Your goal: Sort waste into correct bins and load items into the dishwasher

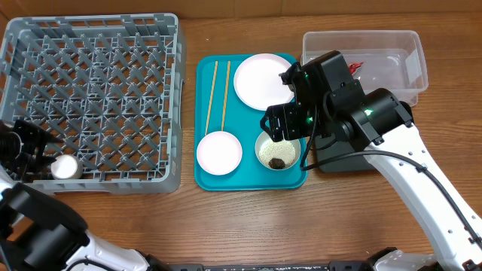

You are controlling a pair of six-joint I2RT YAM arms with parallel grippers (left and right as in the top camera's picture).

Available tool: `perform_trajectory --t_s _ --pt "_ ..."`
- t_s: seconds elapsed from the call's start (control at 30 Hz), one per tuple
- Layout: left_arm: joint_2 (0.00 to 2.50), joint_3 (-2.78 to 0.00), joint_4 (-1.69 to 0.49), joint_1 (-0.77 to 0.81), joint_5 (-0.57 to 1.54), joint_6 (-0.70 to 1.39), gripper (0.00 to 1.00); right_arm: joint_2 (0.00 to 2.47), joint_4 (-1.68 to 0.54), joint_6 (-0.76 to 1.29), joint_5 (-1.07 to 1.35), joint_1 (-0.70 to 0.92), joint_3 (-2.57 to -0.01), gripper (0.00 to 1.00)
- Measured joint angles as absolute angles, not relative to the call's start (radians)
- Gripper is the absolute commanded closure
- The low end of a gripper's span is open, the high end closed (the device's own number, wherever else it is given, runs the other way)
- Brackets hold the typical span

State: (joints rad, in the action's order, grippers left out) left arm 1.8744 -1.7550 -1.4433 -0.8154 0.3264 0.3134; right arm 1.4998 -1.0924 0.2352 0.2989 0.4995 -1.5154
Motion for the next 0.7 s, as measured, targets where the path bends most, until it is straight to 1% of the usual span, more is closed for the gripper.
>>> perform_trajectory --t_s 0.03,0.2,0.4,0.7 --pt "1.862 -1.757 -1.456 -0.805 0.302 0.316 0.96 1.500 -1.091 0.236 0.299 0.499 -1.515 0.20" --pt "1.837 -1.760 -1.493 -0.762 0.170 0.371 0.96 1.500 -1.093 0.235 0.299 0.500 -1.515 0.20" --pt "1.837 -1.684 -1.400 -0.761 0.062 0.421 0.96 1.500 -1.102 0.235 0.299 0.500 -1.515 0.20" --pt "1.837 -1.566 -1.279 -0.761 0.012 0.436 0.96 1.500 -1.099 0.236 0.299 0.499 -1.515 0.20"
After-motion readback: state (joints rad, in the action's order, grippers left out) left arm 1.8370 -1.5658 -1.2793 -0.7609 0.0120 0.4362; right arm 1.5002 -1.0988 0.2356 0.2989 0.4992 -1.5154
